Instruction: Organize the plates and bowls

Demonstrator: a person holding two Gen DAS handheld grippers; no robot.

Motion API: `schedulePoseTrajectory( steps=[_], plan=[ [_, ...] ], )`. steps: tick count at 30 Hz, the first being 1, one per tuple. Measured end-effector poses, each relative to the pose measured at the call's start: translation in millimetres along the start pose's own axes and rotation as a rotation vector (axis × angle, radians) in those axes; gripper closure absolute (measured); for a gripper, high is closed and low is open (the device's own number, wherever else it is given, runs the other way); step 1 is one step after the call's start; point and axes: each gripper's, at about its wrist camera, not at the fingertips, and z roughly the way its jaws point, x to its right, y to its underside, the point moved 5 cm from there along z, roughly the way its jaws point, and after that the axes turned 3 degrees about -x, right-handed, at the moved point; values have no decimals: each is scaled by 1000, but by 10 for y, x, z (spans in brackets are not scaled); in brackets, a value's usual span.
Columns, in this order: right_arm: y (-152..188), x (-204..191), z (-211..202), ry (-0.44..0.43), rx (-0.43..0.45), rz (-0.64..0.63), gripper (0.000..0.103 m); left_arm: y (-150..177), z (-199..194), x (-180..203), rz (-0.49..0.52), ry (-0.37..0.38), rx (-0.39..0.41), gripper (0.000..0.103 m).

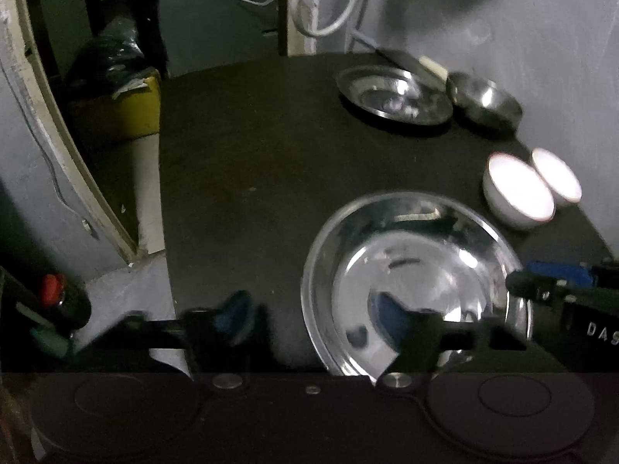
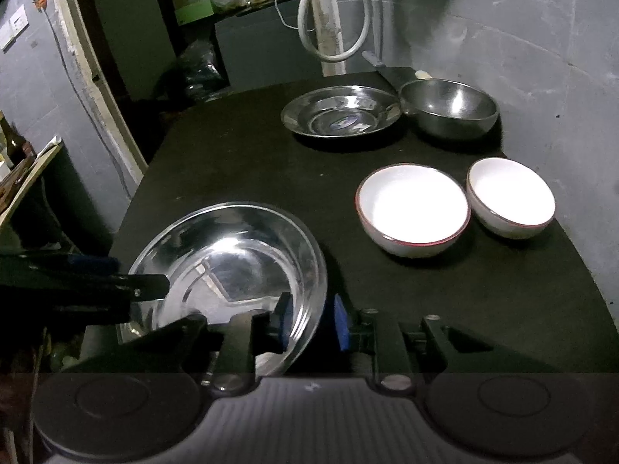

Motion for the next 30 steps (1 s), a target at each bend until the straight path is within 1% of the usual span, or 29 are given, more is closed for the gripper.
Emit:
schedulePoseTrajectory(
  steps=[1, 3, 4, 8, 11, 13, 16, 19, 21, 24, 26, 28, 30],
  plan=[
    [-11, 17, -10, 3, 3, 2, 66, -25, -24, -17, -11, 16, 13, 10],
    [-46, 48, -39, 4, 14, 6, 58, -90, -53, -44, -33, 39, 32, 5],
    [-71, 60, -58, 5, 22, 7, 52, -128, -61, -58, -42, 43, 39, 3],
    [-227, 117, -131, 8, 69, 4, 34, -343, -54, -137, -79, 48, 90, 1],
    [-391, 163, -154, 3, 112, 2, 16, -553, 12, -202, -101, 44, 131, 1],
    [-525, 194, -125, 5, 138, -5, 14, -708, 112, -235, -109, 45, 128, 1],
    [-710, 238, -26, 15, 148, -14, 9, -931, 283, -264, -142, 66, 114, 1],
    [-891, 300, 93, 20, 165, -6, 4, -1160, 478, -270, -177, 85, 114, 1],
    [-1018, 350, 183, 16, 175, 17, 1, -1308, 613, -268, -175, 97, 113, 1],
    [-1229, 450, 368, -7, 181, 80, 0, -1560, 876, -232, -182, 120, 104, 1],
    [-1360, 543, 520, -29, 162, 151, 0, -1709, 1069, -204, -198, 145, 78, 1],
    [-1439, 613, 650, -43, 151, 206, 1, -1838, 1247, -190, -212, 162, 62, 1],
    [-1485, 649, 764, -49, 145, 226, 2, -1932, 1386, -160, -204, 163, 62, 1]
  ],
)
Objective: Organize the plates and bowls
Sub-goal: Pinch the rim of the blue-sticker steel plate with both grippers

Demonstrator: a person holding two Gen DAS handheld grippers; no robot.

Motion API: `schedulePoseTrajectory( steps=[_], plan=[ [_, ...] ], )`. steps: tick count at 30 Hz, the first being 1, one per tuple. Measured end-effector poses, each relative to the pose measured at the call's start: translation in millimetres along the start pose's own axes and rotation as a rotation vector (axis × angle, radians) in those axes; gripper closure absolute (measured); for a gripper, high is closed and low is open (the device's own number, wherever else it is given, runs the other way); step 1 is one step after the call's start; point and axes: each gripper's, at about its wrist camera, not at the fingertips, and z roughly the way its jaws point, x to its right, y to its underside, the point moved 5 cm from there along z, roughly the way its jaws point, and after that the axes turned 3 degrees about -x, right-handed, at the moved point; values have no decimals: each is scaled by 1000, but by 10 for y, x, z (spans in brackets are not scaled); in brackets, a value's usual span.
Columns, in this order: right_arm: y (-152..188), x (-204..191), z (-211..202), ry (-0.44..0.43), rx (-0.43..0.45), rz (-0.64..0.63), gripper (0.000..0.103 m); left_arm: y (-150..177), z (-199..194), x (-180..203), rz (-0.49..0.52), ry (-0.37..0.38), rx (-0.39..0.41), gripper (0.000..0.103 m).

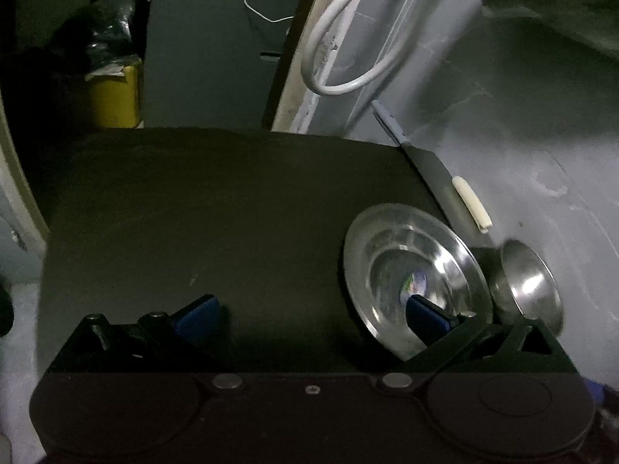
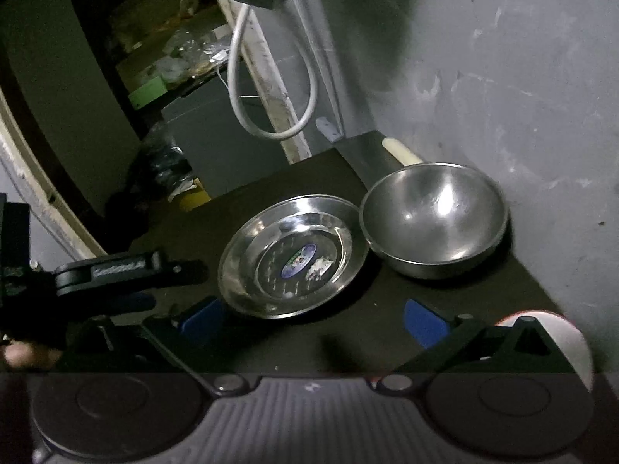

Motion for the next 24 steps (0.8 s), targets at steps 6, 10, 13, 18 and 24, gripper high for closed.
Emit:
schedulePoseTrajectory(
  steps=[6, 10, 13, 18, 24],
  plan=[
    [-28, 45, 310, 18, -13, 47, 14, -168, 276, 110, 66, 1, -6, 1],
    [-45, 75, 466, 27, -24, 89, 30, -193, 374, 171, 91, 23, -22, 17],
    [-66, 100, 563, 25, -34, 113, 44, -171, 441, 206, 105, 39, -43, 33],
    [-66, 131, 679, 35, -48, 130, 62, -147, 476, 252, 126, 61, -26, 60],
    [-46, 188, 717, 34, -62, 145, 77, -143, 495, 253, 139, 80, -30, 83]
  ],
)
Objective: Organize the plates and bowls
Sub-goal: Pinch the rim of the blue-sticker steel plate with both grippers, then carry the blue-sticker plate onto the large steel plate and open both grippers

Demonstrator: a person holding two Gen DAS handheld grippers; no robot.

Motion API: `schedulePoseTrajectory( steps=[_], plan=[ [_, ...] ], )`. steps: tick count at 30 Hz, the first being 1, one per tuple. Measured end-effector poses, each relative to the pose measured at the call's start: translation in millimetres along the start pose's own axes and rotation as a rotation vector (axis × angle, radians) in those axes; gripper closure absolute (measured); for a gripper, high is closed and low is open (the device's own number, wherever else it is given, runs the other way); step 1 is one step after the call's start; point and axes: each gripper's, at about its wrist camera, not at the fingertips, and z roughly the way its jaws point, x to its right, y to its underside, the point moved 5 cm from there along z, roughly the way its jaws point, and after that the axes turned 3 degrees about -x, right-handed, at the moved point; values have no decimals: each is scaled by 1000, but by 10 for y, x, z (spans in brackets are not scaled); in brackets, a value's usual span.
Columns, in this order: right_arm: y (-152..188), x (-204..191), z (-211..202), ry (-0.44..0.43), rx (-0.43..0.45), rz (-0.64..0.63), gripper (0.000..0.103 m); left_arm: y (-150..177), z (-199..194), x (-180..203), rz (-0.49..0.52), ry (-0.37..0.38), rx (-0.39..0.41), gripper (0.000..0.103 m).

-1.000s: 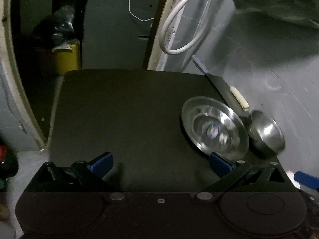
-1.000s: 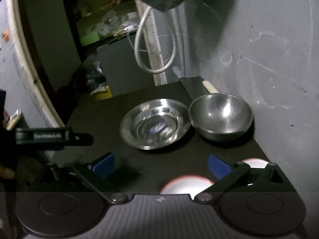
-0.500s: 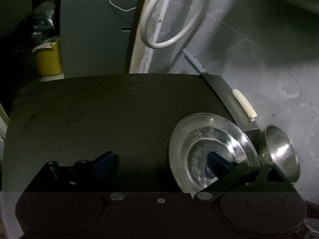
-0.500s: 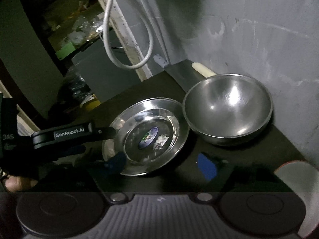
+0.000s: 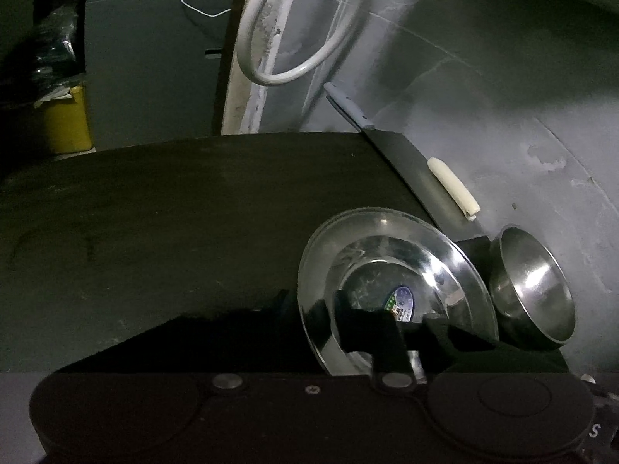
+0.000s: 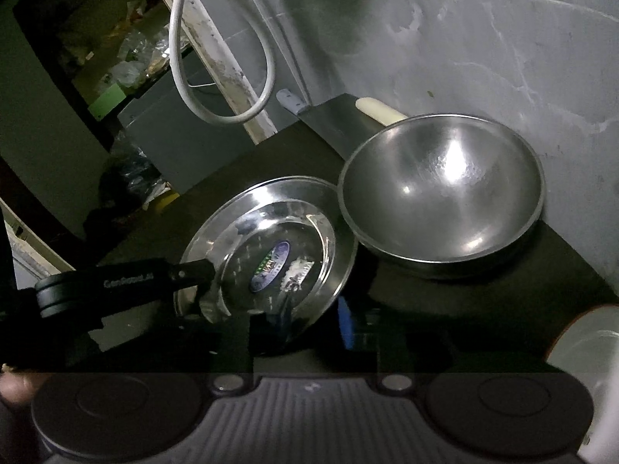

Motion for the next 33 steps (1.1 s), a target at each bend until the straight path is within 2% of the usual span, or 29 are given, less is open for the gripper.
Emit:
schedulePoseTrajectory(
  steps=[8, 18, 33],
  plan=[
    [24, -13, -72, -25, -5, -26, 80, 109, -136, -47, 17, 19, 16, 84],
    [148, -170, -288, -91, 19, -95, 80, 362, -555, -189, 12, 30, 81, 84],
    [431, -380, -1063, -182, 81, -188, 80, 666, -1430, -45, 38, 11, 195, 83]
  ],
)
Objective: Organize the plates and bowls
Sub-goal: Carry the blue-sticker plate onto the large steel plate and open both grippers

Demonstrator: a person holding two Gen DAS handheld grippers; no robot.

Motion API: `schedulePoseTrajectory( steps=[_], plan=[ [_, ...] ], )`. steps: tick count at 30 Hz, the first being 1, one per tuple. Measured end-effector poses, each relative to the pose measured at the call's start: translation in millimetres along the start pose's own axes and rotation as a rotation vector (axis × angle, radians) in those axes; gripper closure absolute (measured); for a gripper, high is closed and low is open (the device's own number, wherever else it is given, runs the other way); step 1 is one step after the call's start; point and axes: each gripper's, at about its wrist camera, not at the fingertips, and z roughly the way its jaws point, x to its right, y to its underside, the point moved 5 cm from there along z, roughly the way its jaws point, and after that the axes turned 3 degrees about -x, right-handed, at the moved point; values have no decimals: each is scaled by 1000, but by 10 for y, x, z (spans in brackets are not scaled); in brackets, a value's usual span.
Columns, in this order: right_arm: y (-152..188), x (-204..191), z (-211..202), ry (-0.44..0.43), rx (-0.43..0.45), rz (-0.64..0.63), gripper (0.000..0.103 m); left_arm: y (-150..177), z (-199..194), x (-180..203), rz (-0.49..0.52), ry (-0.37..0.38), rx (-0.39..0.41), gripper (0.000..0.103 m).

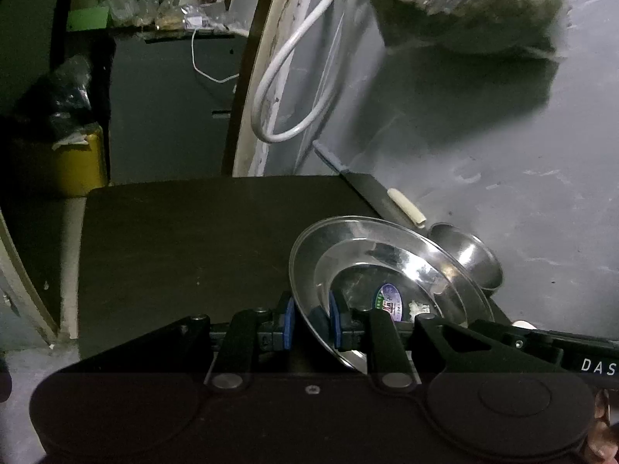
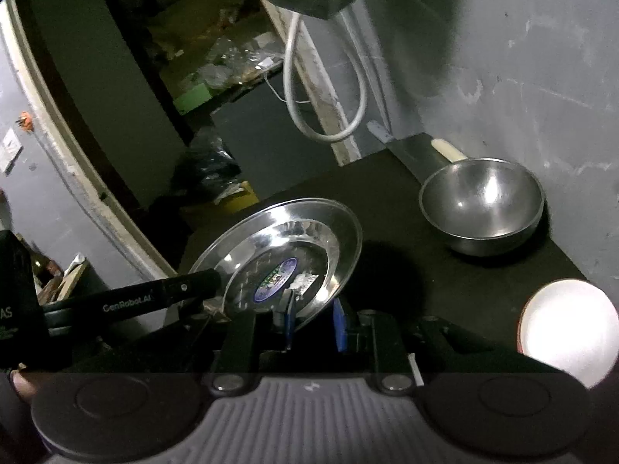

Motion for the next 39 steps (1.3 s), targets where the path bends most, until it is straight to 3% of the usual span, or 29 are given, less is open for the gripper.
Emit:
schedulePoseTrajectory(
  steps=[10, 20, 31, 39],
  plan=[
    [227, -111, -413, -48, -12, -55, 80, 280, -549, 152, 12, -27, 22, 82],
    [621, -226, -714, -78, -70, -80, 80, 683, -869, 189, -31, -48, -20, 82],
    [1019, -190, -817, -82, -153, -49, 80, 1119, -1006, 260, -6, -94, -100, 81],
    [1148, -141, -794, -76, -192, -26, 79, 1233, -1001, 299, 18, -119, -130, 81]
  ],
)
